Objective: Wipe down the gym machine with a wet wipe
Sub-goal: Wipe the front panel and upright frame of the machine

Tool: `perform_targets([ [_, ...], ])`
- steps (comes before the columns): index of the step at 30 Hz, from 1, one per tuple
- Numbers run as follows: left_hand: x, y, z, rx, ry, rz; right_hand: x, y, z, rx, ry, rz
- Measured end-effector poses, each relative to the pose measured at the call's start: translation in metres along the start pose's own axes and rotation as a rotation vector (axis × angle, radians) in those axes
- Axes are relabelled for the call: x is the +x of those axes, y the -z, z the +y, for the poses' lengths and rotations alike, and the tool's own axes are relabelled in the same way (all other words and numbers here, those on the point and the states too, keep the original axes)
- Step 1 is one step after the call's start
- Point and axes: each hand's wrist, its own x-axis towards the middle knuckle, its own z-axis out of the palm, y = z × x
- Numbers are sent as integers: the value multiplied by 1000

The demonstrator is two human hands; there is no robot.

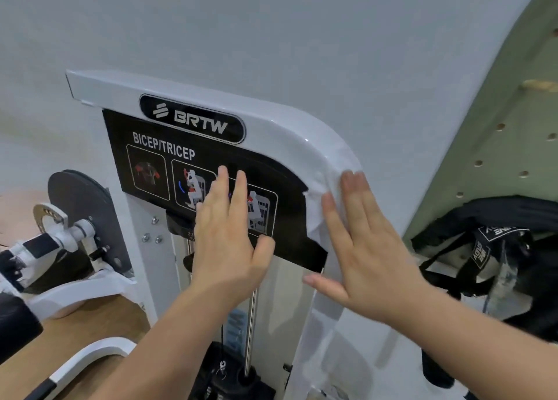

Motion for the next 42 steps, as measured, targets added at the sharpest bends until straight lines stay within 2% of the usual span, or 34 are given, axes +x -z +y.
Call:
perform_targets([
  [4,7,9,35,8,-209,93,-54,-23,-13,402,-150,-6],
  [6,16,8,48,58,-298,85,-54,-23,-17,604,-187,4],
  [9,24,4,62,51,-264,29,-14,-6,-7,858,-282,3],
  [11,23,2,65,58,-223,50,23,10,8,967,-316,22],
  [15,20,5,72,85,-188,77,54,23,14,938,-297,53],
  [19,20,7,80,112,-160,73,0,-3,-13,848,-284,135],
  [23,19,0,90,151,-121,83,-50,-41,-43,1095,-501,178],
  [26,18,1,98,188,-92,73,-34,-37,-19,1296,-606,90],
  [29,17,2,103,220,-78,67,12,-6,21,1284,-525,13],
  [33,19,1,108,190,-47,59,31,12,14,974,-274,67],
  [36,18,1,107,168,-53,76,-8,-11,-15,931,-316,147],
  [39,18,2,106,166,-48,83,-61,-51,-45,1103,-419,192],
  [42,18,2,104,168,-52,85,-70,-70,-48,1421,-662,141],
])
